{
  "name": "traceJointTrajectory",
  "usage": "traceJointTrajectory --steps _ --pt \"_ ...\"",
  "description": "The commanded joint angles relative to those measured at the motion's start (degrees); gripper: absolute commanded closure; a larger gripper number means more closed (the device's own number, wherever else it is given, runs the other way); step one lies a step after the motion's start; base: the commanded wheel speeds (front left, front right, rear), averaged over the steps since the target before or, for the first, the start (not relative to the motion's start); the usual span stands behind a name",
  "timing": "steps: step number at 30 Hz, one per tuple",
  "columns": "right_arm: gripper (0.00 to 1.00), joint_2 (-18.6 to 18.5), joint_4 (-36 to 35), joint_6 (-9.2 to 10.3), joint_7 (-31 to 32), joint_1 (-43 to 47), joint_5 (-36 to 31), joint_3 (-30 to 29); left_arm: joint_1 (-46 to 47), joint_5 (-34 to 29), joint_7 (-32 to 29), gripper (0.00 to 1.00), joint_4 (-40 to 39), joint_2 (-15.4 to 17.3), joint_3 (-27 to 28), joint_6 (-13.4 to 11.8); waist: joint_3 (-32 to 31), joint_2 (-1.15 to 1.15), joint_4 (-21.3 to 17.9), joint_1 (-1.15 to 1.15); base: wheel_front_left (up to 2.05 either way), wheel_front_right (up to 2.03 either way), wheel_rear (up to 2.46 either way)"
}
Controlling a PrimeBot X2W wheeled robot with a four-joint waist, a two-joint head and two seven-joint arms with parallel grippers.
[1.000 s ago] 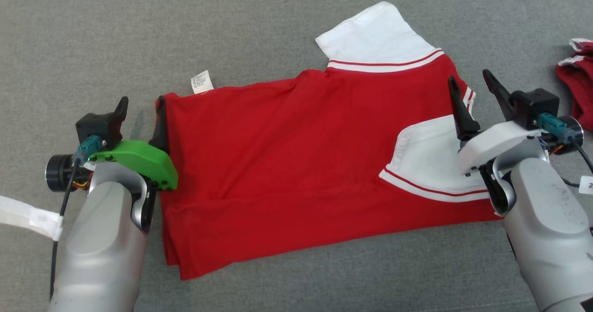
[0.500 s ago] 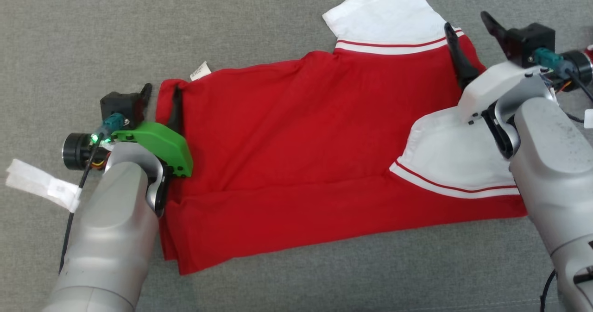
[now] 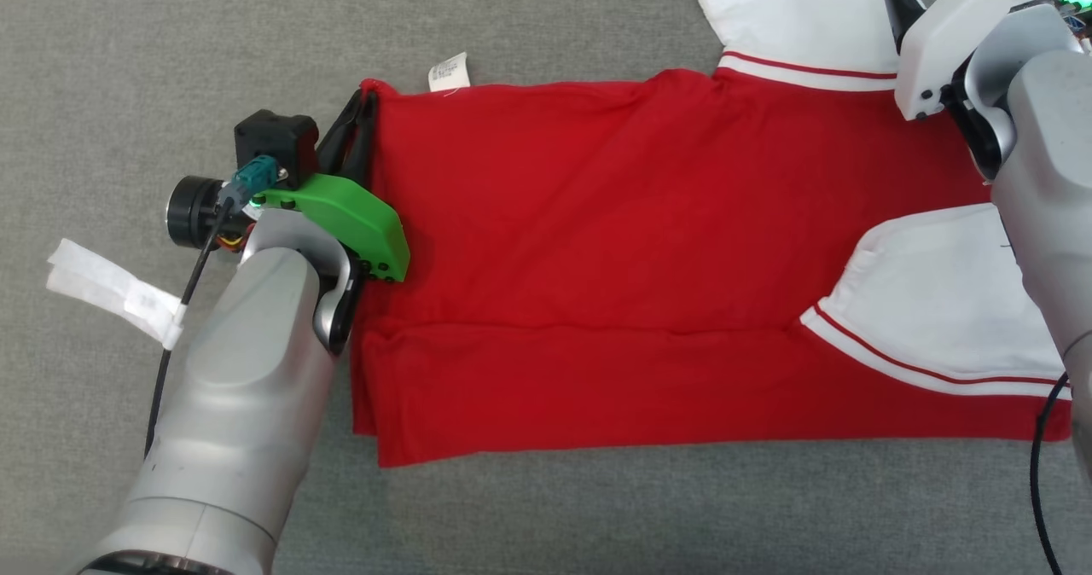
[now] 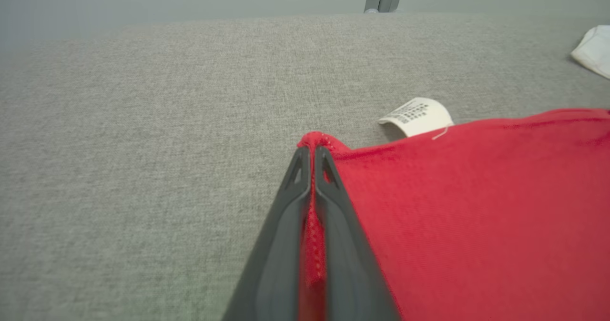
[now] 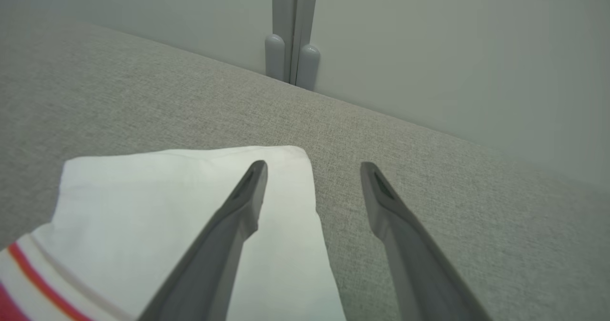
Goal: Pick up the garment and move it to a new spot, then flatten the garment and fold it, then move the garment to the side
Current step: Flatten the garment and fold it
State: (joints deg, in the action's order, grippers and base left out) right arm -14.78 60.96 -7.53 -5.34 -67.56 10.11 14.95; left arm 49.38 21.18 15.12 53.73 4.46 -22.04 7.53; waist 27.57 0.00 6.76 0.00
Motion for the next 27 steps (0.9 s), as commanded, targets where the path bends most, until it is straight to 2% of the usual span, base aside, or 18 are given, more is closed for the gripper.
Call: traceJointTrajectory --steps 1,12,14,15,16,17,27 --pt "0.00 -0.4 1.3 0.10 0.5 -1.4 0.2 0.1 0.8 0.3 0.0 1.00 -0.6 -0.1 -0.2 -0.1 1.8 0.00 2.4 0.00 0.00 0.00 0.00" --pt "0.00 -1.1 9.8 0.10 4.0 -6.6 -1.0 -1.4 0.5 0.9 0.0 1.00 -4.0 -0.7 -0.9 -0.1 3.5 0.00 5.0 0.00 0.00 0.00 0.00" --pt "0.13 -0.9 10.5 0.09 4.2 -6.7 -1.5 -1.3 0.4 0.9 0.0 1.00 -4.4 -0.8 -0.9 -0.1 3.7 0.00 5.1 0.00 0.00 0.00 0.00" --pt "0.54 -0.9 10.8 0.09 4.1 -6.8 -1.7 -1.4 0.4 0.9 0.0 1.00 -4.5 -0.8 -0.9 -0.1 3.8 0.00 5.1 0.00 0.00 0.00 0.00" --pt "0.60 -0.9 11.0 0.10 3.8 -6.9 -1.9 -1.4 0.4 0.9 0.0 1.00 -4.6 -0.8 -0.8 -0.1 3.9 0.00 5.1 0.00 0.00 0.00 0.00" --pt "1.00 -0.8 11.2 0.10 3.7 -7.0 -2.1 -1.4 0.4 0.8 0.0 1.00 -4.8 -0.8 -0.7 -0.1 3.9 0.00 5.0 0.00 0.00 0.00 0.00" --pt "1.00 -1.9 10.2 0.10 -8.4 -8.0 -4.1 -6.7 -1.6 -1.8 0.0 1.00 -9.1 0.0 4.2 -0.7 2.4 0.00 3.5 0.00 0.00 0.00 0.00"
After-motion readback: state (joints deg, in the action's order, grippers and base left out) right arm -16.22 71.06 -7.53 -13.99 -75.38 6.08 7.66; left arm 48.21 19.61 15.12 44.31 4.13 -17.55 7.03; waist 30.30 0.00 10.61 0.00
